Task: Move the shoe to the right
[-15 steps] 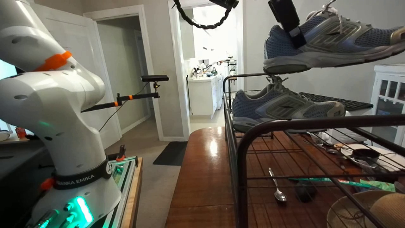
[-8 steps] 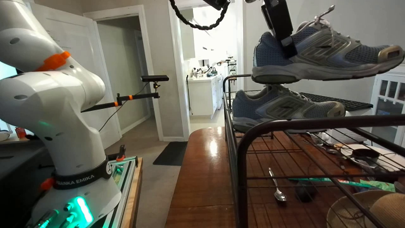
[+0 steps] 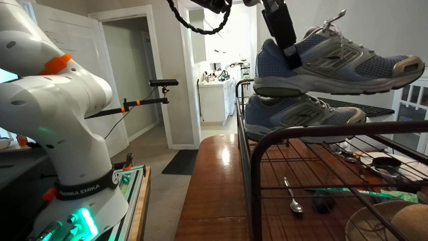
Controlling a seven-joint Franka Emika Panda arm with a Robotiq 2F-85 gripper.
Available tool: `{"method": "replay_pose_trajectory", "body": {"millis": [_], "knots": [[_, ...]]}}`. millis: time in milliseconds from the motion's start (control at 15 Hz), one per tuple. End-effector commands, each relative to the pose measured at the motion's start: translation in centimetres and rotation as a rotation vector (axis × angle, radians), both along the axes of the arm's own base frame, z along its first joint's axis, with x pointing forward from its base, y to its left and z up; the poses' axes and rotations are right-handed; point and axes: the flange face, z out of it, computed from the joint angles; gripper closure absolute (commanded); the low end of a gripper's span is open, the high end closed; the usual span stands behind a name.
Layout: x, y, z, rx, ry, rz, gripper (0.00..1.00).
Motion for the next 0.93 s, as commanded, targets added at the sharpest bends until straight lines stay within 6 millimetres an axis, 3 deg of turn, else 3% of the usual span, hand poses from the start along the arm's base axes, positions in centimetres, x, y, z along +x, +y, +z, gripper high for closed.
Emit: {"method": "replay_pose_trajectory", "body": {"millis": [0,200,867], "knots": [[-1.4,-0.5,-0.5,-0.019,0.002,0.015,0.97],[-1.4,-0.8,-1.0,-0.020,0.013,0.024,0.97],[-2.1,-3.0,1.0,0.053,-0.049,-0.087,0.97]]}}
